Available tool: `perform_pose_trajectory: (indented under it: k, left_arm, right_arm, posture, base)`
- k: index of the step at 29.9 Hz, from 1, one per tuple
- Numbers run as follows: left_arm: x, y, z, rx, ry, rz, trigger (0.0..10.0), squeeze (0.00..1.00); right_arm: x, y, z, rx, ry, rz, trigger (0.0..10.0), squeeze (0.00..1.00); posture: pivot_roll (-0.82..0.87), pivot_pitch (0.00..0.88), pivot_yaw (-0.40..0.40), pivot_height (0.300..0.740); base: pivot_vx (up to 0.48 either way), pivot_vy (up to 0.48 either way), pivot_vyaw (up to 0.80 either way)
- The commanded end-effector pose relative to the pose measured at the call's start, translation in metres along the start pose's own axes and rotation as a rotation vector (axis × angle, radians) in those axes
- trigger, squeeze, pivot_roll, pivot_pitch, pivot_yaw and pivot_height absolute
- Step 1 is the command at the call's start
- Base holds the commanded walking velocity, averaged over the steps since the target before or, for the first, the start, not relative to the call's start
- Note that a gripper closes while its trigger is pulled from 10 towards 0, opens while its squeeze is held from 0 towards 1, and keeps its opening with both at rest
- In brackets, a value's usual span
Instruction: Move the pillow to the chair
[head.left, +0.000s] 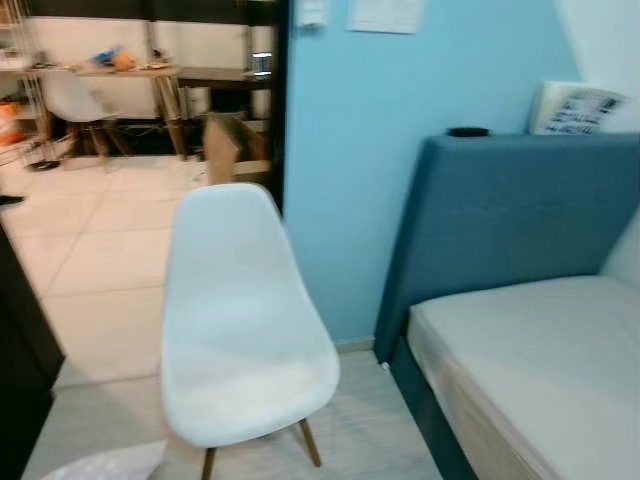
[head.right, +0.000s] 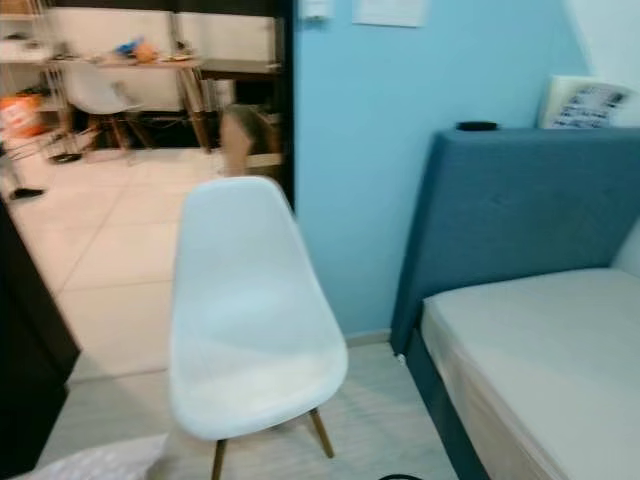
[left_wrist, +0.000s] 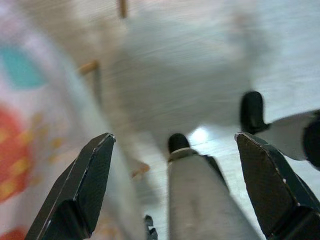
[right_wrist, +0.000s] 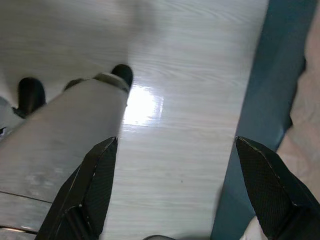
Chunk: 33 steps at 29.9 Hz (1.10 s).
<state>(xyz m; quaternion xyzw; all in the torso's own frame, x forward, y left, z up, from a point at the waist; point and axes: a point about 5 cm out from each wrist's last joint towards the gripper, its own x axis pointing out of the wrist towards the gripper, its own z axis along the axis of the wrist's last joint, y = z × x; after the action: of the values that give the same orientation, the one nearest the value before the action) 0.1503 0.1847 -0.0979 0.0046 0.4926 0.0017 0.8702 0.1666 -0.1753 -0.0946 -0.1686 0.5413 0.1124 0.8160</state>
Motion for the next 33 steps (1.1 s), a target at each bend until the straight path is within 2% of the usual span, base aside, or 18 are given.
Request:
perform_pose_trajectory:
  k: [1,11,33]
  left_arm:
    - [-0.0004,-0.0032,-0.0044,-0.001,0.015,-0.007,10.0,0.0]
    - [-0.0021,-0.0007,-0.0111,-0.013,0.027,-0.004,10.0,0.0]
    - [-0.0017,-0.0031,-0.0097,-0.036,0.018,-0.005,10.0,0.0]
  right_arm:
    - [-0.0002,-0.0013,-0.0013,-0.011,0.004,-0.002,10.0,0.0]
    - [-0.0001,-0.0013,-0.0003,-0.062,0.004,0.0,10.0,0.0]
    - [-0.0005,-0.0049,-0.0018,-0.081,0.01,-0.006,10.0,0.0]
  posture:
    - [0.07,0.0,-0.053,0.74]
    - [0.07,0.0,-0.064,0.74]
    - [0.07,0.0,-0.067,0.74]
  base:
    - [0.0,0.0,-0.77]
    - [0.0,0.0,-0.77]
    - [0.0,0.0,-0.77]
